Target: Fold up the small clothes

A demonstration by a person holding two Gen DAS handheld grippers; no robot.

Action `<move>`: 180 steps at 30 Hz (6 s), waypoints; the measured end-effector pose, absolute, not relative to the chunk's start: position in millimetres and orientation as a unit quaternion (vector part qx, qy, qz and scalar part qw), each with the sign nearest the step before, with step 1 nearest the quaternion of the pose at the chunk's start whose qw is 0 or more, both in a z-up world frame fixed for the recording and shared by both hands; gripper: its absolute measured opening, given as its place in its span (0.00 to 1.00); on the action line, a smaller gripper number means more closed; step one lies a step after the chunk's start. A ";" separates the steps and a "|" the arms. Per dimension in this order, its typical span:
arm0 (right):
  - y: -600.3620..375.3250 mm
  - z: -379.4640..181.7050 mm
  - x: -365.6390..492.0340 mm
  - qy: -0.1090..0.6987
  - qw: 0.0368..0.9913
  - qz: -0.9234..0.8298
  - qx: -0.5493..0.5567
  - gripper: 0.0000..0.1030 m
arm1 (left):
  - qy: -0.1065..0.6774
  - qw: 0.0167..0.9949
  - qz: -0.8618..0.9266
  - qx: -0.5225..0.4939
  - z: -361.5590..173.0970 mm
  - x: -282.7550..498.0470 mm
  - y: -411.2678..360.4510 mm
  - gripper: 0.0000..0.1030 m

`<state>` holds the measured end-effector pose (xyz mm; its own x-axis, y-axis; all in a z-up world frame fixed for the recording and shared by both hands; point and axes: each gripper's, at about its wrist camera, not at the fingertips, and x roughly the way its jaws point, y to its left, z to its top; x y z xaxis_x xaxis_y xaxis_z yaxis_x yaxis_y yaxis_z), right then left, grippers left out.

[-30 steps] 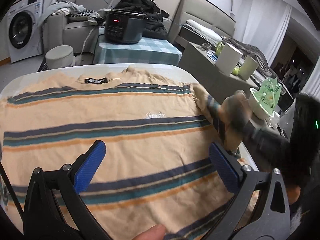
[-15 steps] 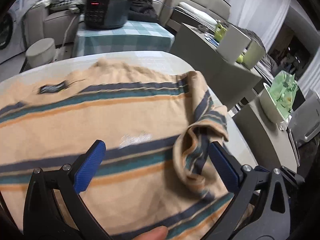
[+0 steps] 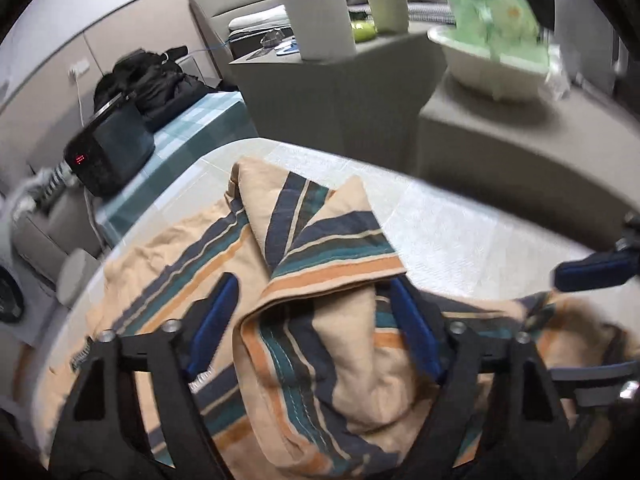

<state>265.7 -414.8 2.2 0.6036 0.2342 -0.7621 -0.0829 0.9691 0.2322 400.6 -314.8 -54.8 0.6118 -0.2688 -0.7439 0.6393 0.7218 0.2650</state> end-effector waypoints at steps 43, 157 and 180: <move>-370.2 -22.3 284.1 0.460 0.883 0.090 -0.018 0.54 | 0.531 0.799 -0.258 -0.114 -62.2 405.1 -151.6 0.57; -379.5 4.4 307.2 0.420 0.892 0.116 0.115 0.17 | 0.515 0.825 -0.215 -0.086 -48.1 366.1 -124.5 0.14; -344.1 117.1 177.3 0.315 0.940 0.123 0.048 0.74 | 0.369 0.923 -0.064 -0.090 51.5 210.2 17.4 0.88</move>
<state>177.3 -344.1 117.1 0.7715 0.2622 -0.5797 -0.2021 0.9649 0.1674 210.2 17.4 51.5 0.7195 -0.1843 -0.6696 0.0521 0.9758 -0.2126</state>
